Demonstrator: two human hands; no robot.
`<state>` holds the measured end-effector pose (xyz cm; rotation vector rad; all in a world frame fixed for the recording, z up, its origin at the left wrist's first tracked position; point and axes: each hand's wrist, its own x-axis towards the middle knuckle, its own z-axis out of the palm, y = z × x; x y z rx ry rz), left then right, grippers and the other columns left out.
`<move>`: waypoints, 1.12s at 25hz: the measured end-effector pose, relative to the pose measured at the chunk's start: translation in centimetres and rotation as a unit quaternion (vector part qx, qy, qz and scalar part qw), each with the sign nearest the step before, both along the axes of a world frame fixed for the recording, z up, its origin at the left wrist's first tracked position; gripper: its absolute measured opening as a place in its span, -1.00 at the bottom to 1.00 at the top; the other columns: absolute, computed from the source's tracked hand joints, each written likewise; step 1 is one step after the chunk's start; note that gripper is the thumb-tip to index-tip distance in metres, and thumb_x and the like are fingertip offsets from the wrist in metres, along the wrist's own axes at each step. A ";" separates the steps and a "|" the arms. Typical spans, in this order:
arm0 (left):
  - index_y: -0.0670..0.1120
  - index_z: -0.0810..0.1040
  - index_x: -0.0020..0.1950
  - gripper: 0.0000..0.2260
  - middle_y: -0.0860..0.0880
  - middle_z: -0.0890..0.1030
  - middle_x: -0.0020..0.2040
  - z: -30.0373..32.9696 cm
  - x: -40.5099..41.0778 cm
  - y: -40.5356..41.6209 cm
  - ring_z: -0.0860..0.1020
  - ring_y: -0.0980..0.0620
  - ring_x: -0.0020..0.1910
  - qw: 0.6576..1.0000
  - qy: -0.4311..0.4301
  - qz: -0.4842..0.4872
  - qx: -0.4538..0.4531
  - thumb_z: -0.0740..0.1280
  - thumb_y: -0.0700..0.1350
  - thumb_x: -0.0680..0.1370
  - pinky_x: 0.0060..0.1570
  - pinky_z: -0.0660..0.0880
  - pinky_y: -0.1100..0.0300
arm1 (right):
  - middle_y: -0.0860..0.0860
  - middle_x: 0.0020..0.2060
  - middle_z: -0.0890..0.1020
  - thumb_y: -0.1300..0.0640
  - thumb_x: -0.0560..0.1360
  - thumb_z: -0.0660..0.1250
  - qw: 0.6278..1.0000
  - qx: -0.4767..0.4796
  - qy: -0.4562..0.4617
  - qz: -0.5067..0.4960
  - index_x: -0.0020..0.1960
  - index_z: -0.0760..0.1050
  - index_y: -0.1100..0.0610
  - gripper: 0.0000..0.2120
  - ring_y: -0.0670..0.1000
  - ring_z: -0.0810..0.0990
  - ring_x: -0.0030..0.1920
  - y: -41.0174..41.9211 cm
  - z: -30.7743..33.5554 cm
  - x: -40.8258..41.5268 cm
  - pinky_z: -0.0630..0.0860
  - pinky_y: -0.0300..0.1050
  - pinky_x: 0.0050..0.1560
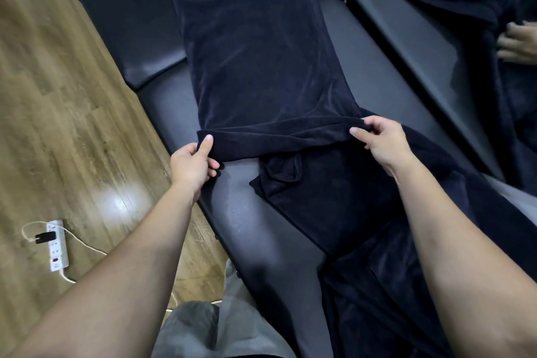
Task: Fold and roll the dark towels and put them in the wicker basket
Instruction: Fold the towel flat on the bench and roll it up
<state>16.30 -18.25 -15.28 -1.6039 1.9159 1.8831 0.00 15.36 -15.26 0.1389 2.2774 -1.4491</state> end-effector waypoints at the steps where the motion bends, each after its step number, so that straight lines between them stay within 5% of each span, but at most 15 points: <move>1: -0.07 0.48 -0.20 -0.69 -0.03 0.54 -0.48 0.0 0.2 0.0 0.42 0.08 -0.56 1.000 -0.001 -0.003 -0.005 0.37 0.10 0.61 -0.56 0.33 0.29 | -0.17 -0.31 0.60 0.19 0.55 0.46 1.000 -0.001 0.005 -0.005 -0.15 0.61 -0.01 -0.86 -0.23 0.48 -0.35 0.1 0.0 0.0 0.42 -0.32 -0.28; 6: -0.09 0.21 -0.37 -0.49 -0.05 0.24 -0.41 -0.7 0.8 -0.3 0.20 0.04 -0.43 0.996 0.037 0.018 -0.077 0.39 0.13 0.56 -0.38 0.17 0.12 | -0.09 -0.42 0.57 0.02 0.61 0.38 0.998 -0.037 -0.025 -0.043 -0.19 0.55 0.05 -0.78 -0.10 0.47 -0.42 0.1 0.0 -1.1 0.37 -0.19 -0.37; 8: -0.11 0.19 -0.36 -0.48 -0.04 0.20 -0.39 -1.0 0.9 -0.4 0.18 0.02 -0.40 0.990 -0.021 0.000 -0.136 0.37 0.14 0.57 -0.35 0.16 0.11 | -0.05 -0.41 0.53 0.01 0.64 0.34 0.999 0.042 0.003 -0.021 -0.19 0.54 0.10 -0.74 -0.04 0.44 -0.42 -0.8 -0.3 -1.7 0.39 -0.08 -0.33; 11: -0.10 0.31 -0.36 -0.52 -0.06 0.43 -0.39 -1.3 0.9 0.0 0.44 -0.14 -0.33 0.968 -0.124 -0.050 -0.215 0.30 0.21 0.57 -0.28 0.37 0.06 | -0.01 -0.20 0.58 -0.03 0.62 0.34 0.978 0.188 0.087 0.019 -0.04 0.56 0.17 -0.75 0.03 0.53 -0.16 -2.7 -0.9 -1.0 0.36 -0.12 -0.11; 15: 0.01 0.33 0.01 -0.75 -0.01 0.61 -0.14 -0.6 0.7 1.2 0.56 -0.16 -0.13 0.923 -0.130 -0.092 -0.350 0.30 0.14 0.59 -0.08 0.49 -0.02 | -0.03 0.07 0.50 -0.05 0.58 0.40 0.971 0.197 0.128 -0.046 0.08 0.44 0.10 -0.74 -0.03 0.47 0.02 -4.0 -0.7 1.1 0.38 -0.08 -0.02; 19: -0.01 0.38 0.00 -0.90 0.07 0.54 -0.27 0.6 0.5 3.6 0.58 -0.19 -0.20 0.905 -0.038 -0.139 -0.400 0.28 -0.04 0.63 -0.13 0.50 -0.08 | -0.03 -0.19 0.56 -0.11 0.56 0.39 0.948 0.282 0.105 -0.102 -0.16 0.41 0.12 -0.66 0.08 0.54 -0.19 -4.9 0.0 1.5 0.47 0.01 -0.18; 21: 0.01 0.41 -0.01 -0.91 0.08 0.56 -0.23 0.7 0.9 5.5 0.59 -0.16 -0.17 0.905 0.041 -0.186 -0.380 0.29 -0.02 0.63 -0.11 0.52 -0.09 | -0.01 -0.36 0.63 -0.08 0.59 0.34 0.973 0.174 0.064 -0.138 -0.26 0.48 0.19 -0.61 0.07 0.65 -0.32 -5.5 0.0 1.6 0.63 0.08 -0.18; 24: -0.08 0.55 0.21 -0.78 -0.02 0.62 0.15 -0.7 1.7 7.6 0.54 -0.08 0.20 0.854 0.145 -0.296 -0.403 0.31 -0.01 0.62 0.23 0.48 -0.07 | -0.03 -0.32 0.69 0.01 0.61 0.31 0.981 -0.009 0.104 -0.166 -0.26 0.58 0.14 -0.67 -0.03 0.69 -0.30 -5.7 0.2 3.0 0.67 0.07 -0.14; 28: -0.10 0.26 0.60 -0.37 -0.02 0.28 0.60 -2.3 1.2 7.3 0.09 -0.06 0.63 0.775 0.039 -0.455 -0.437 0.17 0.24 0.63 0.60 0.00 -0.07 | 0.06 0.19 0.68 -0.01 0.60 0.33 0.939 0.090 0.322 0.080 0.13 0.67 0.15 -0.72 0.02 0.61 0.24 -4.3 -2.2 5.4 0.49 -0.03 0.30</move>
